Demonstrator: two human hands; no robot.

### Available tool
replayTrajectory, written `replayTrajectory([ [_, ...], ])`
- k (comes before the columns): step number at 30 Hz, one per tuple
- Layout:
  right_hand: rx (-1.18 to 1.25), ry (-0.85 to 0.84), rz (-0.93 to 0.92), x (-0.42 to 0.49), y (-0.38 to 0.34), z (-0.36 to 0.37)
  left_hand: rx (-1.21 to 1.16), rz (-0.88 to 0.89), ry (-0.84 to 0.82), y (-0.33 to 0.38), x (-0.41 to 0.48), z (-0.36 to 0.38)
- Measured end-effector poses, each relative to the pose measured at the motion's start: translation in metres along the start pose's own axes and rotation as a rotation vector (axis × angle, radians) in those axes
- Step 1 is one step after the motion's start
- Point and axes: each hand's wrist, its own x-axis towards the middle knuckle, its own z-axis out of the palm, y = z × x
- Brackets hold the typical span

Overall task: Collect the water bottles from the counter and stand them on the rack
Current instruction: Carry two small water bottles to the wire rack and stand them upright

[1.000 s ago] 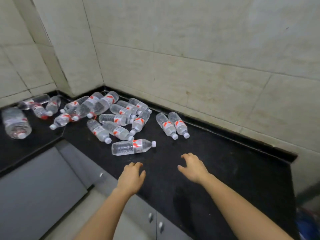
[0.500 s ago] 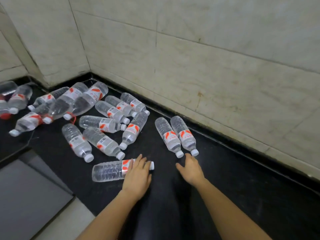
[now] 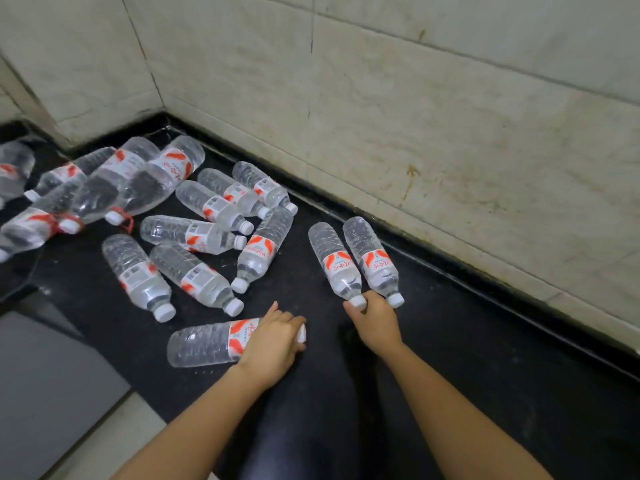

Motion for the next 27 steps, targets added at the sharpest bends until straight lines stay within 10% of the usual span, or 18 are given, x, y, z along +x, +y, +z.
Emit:
replayTrajectory([
  [12,-0.053,0.232,-0.417,-0.139,-0.029,-0.109,-0.547,-0.062,0.504,0.059,-0.125,-0.093],
  [27,-0.041,0.664,-0.218,-0.41,0.104,-0.315,-0.912,0.396,0.272,0.339,-0.214,-0.094],
])
